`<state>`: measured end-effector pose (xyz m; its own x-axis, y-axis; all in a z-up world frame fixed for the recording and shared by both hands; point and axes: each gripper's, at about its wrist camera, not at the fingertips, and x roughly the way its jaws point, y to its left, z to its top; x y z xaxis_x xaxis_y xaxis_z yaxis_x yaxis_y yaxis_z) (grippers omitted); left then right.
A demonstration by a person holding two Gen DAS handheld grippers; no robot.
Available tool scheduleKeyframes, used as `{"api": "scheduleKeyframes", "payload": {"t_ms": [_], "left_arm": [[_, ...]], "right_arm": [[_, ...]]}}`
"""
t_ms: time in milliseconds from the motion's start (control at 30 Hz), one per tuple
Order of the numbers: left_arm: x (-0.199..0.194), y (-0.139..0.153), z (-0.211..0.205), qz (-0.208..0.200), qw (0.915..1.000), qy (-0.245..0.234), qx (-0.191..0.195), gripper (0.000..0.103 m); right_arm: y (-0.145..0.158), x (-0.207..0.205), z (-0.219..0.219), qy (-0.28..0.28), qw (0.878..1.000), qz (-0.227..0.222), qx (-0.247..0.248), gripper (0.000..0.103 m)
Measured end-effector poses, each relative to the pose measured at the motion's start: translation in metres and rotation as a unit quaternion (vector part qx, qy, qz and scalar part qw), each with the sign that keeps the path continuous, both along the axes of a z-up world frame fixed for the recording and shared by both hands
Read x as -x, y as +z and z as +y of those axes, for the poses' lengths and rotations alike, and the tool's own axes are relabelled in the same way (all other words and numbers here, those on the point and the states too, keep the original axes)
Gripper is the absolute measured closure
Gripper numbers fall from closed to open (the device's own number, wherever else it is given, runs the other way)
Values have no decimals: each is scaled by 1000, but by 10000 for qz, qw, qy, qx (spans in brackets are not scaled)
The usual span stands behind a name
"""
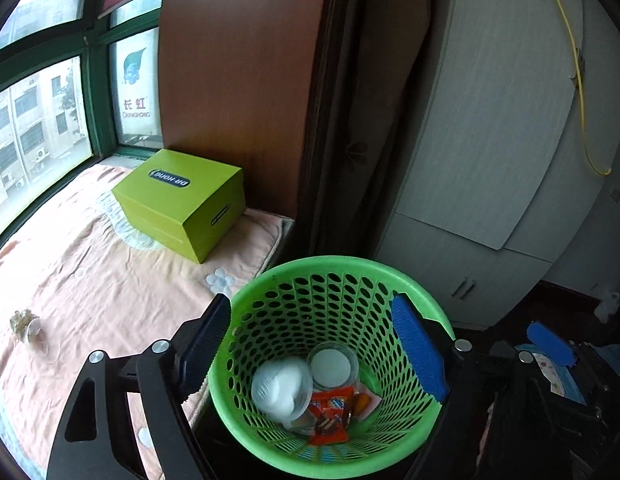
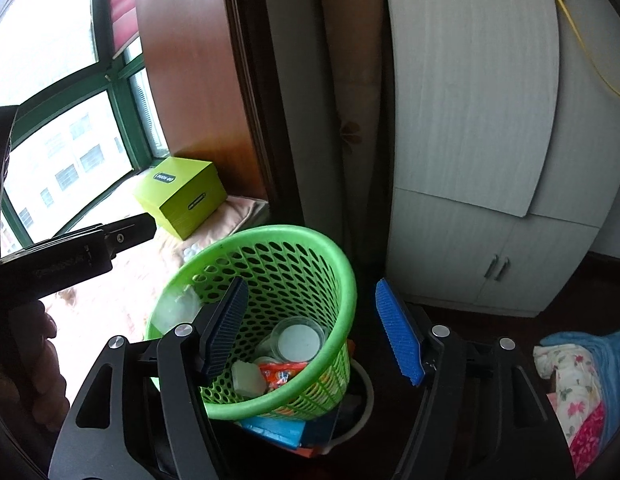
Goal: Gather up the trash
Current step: 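Open the right gripper to drop the peel while the left gripper drops the yogurt cup into the basket, then move both grippers back from the basket to the bedspread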
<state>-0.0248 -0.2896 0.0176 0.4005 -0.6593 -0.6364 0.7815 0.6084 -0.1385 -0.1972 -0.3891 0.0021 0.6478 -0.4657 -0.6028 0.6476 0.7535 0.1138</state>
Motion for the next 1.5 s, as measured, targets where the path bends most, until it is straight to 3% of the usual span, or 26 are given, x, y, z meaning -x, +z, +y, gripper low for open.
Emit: {"api": "scheduleKeyframes", "payload": {"t_ms": [333,867,1167,1500], "left_arm": [[-2,4,11,-65,9999,102,-5,17],[-50,10,80,-47,9940,1091,-103,15],[-88,10,147,20,9813,1921,-144,13],[-131,0,233,186,9550,2953,-204,12]], "right_arm": [[0,-8,6,158,9999,-12,-5,32],[10,-65,43,1004,9949,-17,78,28],[12,-113,75,1645,9864,4,67,26],[2,-173,121,2416,9702,158,14,26]]}}
